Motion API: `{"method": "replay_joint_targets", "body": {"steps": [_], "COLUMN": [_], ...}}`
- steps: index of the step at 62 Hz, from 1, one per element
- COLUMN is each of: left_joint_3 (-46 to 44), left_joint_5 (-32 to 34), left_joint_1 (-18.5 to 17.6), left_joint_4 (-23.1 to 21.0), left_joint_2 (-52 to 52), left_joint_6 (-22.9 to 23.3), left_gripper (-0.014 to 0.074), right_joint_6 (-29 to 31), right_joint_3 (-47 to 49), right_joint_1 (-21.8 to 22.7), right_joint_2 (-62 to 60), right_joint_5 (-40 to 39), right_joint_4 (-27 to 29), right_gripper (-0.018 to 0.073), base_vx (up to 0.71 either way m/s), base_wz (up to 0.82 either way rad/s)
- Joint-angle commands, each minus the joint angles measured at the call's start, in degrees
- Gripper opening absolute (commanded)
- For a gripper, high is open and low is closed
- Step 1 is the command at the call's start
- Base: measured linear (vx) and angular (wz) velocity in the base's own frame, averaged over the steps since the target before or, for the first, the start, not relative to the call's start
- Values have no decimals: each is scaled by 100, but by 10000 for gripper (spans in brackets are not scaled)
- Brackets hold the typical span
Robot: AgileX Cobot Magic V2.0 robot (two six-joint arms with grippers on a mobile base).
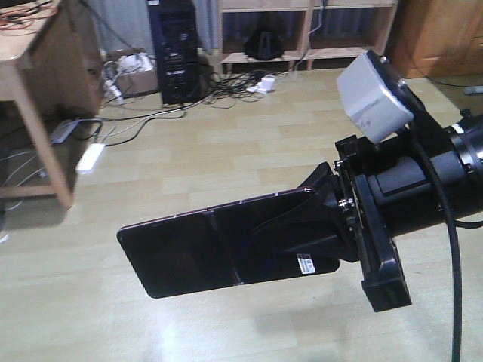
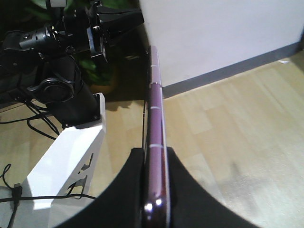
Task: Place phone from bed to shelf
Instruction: 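Carry the phone in the right gripper toward the wooden shelf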
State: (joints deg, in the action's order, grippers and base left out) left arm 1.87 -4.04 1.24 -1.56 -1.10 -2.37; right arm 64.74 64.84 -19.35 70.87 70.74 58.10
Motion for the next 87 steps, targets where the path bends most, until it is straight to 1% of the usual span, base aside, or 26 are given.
{"method": "replay_joint_targets", "body": {"steps": [1,47,87], "left_joint_3": [-143,-143,-143], "left_joint_5": [404,404,404], "left_joint_1": [-2,-2,-2], "left_joint_4": [-56,-56,-56], "left_joint_2": [-31,-31,-31], "left_joint_6": [50,50,50], "left_gripper": [1,1,1], "right_joint_6": [4,-2,6], "right_joint_3": [148,148,148], "right_joint_1": [10,10,10], "right_joint_2": [-141,-141,-141], "right_joint_5": [293,289,289], "right_joint_4": [467,467,467], "right_gripper": [-2,-2,-2], "base_vx": [37,39,47], "base_wz": [-39,-41,-21]}}
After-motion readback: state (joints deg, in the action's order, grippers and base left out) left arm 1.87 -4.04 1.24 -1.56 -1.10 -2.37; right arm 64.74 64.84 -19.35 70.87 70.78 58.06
